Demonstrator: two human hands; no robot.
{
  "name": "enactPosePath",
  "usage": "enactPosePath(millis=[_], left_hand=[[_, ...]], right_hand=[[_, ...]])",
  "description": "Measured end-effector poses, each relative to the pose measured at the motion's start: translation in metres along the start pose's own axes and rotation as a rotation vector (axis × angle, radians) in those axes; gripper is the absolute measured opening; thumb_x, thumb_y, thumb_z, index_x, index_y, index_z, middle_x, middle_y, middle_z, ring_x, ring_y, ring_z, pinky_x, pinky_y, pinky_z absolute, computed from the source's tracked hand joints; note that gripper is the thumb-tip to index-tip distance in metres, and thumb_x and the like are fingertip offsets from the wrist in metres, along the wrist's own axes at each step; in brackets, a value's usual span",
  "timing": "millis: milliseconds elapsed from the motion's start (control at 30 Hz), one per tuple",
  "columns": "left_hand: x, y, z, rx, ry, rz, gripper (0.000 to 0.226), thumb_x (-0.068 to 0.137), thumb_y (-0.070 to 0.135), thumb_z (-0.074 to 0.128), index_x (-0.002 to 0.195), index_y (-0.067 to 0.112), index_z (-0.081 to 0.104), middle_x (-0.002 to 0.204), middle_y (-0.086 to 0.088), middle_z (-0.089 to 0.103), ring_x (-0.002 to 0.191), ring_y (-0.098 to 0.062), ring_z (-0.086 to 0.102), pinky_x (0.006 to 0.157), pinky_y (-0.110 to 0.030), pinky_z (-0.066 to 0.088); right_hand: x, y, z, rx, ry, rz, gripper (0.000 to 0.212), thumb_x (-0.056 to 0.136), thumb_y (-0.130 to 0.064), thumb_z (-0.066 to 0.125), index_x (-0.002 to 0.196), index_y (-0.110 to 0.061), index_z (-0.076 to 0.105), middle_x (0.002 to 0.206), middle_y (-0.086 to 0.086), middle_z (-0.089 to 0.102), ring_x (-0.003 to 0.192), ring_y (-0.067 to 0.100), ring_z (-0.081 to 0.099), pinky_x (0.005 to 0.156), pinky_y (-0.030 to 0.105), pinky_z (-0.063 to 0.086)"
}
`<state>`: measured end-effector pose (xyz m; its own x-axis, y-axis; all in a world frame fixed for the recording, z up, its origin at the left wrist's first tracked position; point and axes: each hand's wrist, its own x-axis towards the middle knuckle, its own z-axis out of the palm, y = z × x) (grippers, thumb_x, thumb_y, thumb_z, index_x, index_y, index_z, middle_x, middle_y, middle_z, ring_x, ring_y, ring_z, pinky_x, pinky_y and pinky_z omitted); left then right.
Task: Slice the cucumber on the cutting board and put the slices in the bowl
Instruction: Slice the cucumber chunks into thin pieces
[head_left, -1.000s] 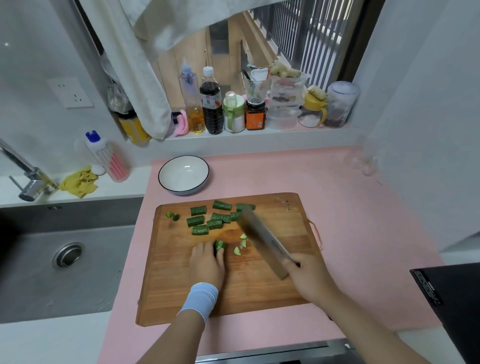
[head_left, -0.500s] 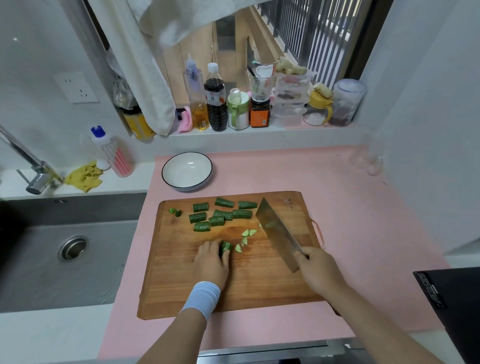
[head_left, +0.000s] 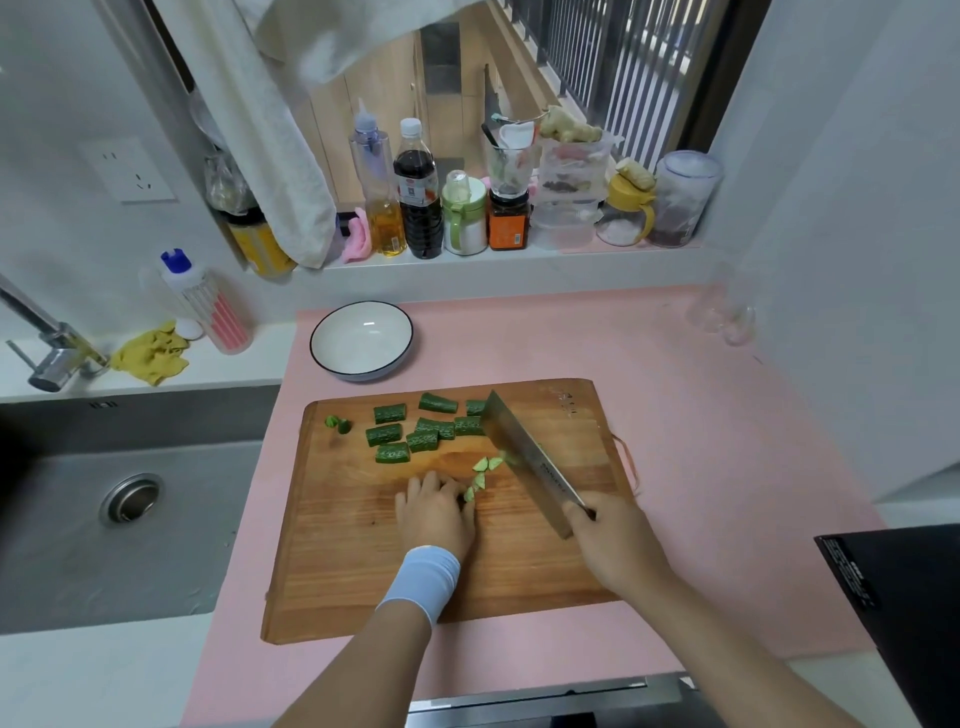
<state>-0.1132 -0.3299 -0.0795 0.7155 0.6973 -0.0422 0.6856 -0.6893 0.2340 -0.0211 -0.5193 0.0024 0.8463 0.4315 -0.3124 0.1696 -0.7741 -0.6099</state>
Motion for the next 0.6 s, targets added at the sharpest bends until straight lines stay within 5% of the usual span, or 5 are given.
enactPosePath(millis=[333,467,600], left_hand=[[0.024,0.038,0.007,-0.359,-0.041,-0.173,0.027,0.091,0.019,0.062,0.118,0.022,0.061,0.113,0.000,0.063,0.108,-0.022,0.051,0.093,-0.033,0.042],[0.029,0.051,0.008,-0.641,-0.108,-0.151,0.029,0.085,0.000,0.060,0.106,0.018,0.066,0.095,0.000,0.065,0.082,-0.017,0.061,0.085,-0.032,0.054],[0.027,0.040,-0.002,-0.652,0.051,-0.170,0.028,0.086,0.000,0.056,0.104,0.019,0.066,0.101,0.005,0.061,0.085,-0.011,0.057,0.086,-0.025,0.049]], right_hand=[[0.001,0.008,-0.005,0.040,0.033,-0.015,0.034,0.098,-0.035,0.052,0.071,-0.016,0.058,0.059,-0.002,0.056,0.060,0.017,0.055,0.056,0.031,0.041],[0.002,0.008,-0.010,0.046,0.047,-0.042,0.032,0.099,-0.035,0.050,0.073,-0.019,0.062,0.063,-0.001,0.061,0.064,0.016,0.059,0.059,0.034,0.047],[0.006,0.010,-0.015,0.045,0.072,-0.054,0.034,0.099,-0.034,0.050,0.069,-0.019,0.056,0.059,-0.002,0.057,0.062,0.016,0.057,0.059,0.034,0.047]])
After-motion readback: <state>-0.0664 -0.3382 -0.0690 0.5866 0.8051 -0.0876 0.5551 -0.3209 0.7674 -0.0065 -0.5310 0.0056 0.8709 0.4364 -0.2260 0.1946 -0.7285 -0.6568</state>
